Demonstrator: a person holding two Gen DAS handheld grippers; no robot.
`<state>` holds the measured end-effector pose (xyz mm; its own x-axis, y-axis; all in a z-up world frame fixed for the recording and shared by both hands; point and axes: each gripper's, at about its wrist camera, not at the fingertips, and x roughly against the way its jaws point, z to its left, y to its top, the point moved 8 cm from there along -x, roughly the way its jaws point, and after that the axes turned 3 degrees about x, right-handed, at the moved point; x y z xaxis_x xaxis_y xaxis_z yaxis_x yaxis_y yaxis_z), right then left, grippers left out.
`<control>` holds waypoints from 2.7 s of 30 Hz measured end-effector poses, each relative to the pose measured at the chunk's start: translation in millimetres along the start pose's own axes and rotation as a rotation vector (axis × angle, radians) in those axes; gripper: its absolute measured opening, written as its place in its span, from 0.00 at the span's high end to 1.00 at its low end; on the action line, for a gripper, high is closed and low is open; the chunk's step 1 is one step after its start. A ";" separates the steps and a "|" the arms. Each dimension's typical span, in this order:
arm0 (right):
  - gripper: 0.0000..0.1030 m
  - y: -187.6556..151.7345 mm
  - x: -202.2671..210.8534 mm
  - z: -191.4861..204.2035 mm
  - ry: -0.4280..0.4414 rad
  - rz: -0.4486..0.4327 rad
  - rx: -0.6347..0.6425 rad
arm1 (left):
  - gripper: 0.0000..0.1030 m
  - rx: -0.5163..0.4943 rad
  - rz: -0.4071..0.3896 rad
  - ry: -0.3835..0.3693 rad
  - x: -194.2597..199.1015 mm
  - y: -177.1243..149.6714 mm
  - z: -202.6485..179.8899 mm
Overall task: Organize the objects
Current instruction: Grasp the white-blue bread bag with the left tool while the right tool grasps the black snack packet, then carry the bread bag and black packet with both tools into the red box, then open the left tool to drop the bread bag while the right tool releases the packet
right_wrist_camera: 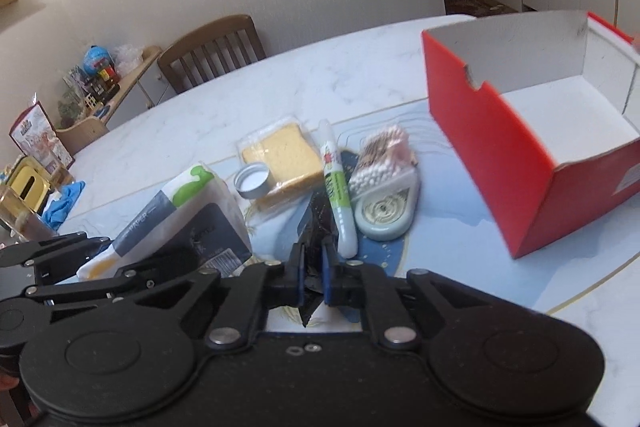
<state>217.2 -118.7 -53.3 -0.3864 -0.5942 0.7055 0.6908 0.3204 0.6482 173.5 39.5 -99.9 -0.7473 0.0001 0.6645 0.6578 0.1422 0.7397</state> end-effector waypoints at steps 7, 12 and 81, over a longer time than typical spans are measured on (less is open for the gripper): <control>0.93 23.4 38.0 -17.2 0.010 -0.055 0.006 | 0.66 -0.012 -0.014 -0.035 11.3 28.7 -22.3; 0.93 48.6 61.2 -35.7 0.010 -0.103 0.008 | 0.66 -0.020 -0.026 -0.064 12.4 56.0 -43.7; 0.91 90.8 -22.1 -288.2 -0.190 0.098 0.004 | 0.54 -0.119 0.360 0.057 -275.4 140.3 -212.7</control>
<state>464.6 -289.0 -92.7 -0.4264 -0.4101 0.8062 0.7281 0.3733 0.5749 491.6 -151.1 -156.5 -0.4623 -0.0266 0.8863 0.8860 0.0271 0.4629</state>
